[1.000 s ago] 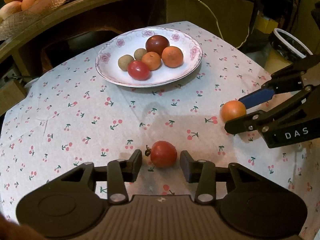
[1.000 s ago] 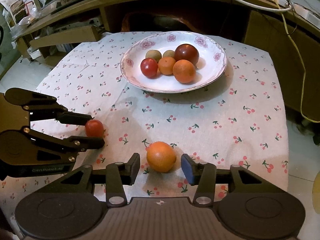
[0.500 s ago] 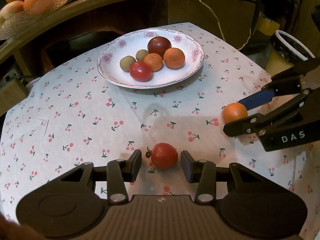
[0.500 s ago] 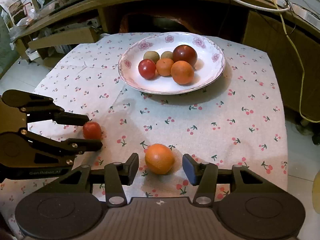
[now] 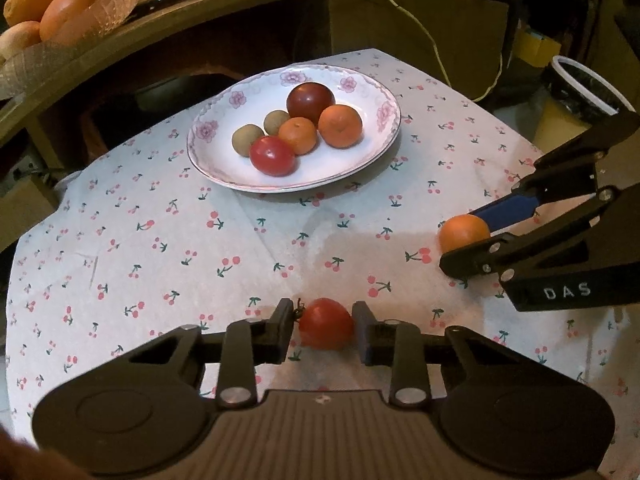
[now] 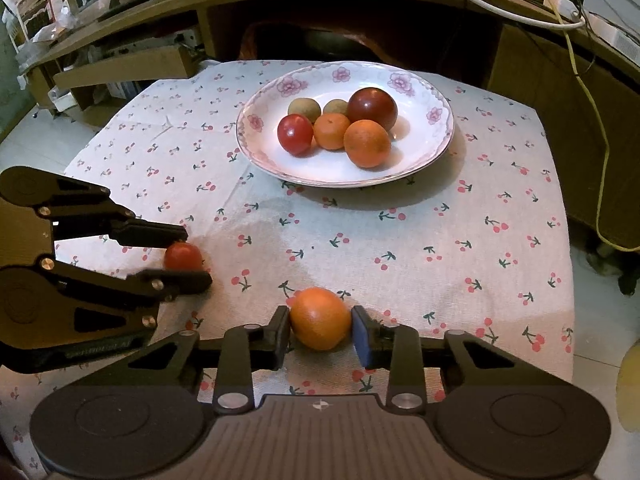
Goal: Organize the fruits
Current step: 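Hold the red tomato and tangerine and carry them toward the white plate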
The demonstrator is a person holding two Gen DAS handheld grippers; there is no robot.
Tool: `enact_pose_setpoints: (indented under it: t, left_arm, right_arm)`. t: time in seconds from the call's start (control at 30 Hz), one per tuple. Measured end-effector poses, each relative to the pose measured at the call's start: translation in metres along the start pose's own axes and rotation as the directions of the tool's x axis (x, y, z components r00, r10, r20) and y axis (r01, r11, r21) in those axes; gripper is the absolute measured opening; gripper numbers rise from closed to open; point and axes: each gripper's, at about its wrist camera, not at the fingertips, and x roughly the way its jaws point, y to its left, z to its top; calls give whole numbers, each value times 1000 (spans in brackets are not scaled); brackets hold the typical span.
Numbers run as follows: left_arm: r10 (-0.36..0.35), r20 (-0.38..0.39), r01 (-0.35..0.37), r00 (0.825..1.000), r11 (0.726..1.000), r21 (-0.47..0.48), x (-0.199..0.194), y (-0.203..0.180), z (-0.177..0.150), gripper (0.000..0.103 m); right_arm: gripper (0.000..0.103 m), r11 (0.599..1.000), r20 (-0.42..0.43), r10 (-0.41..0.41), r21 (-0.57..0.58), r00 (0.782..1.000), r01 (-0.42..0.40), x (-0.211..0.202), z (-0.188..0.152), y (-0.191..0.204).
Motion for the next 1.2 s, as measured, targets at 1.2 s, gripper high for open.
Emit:
enact_pose_setpoints:
  t: [1.2]
  left_arm:
    - [17,-3,-17,1000,1000,17,3,-4,3,37]
  right_arm:
    - [34,999,-6,7,-34,1000,-7,2,2,9]
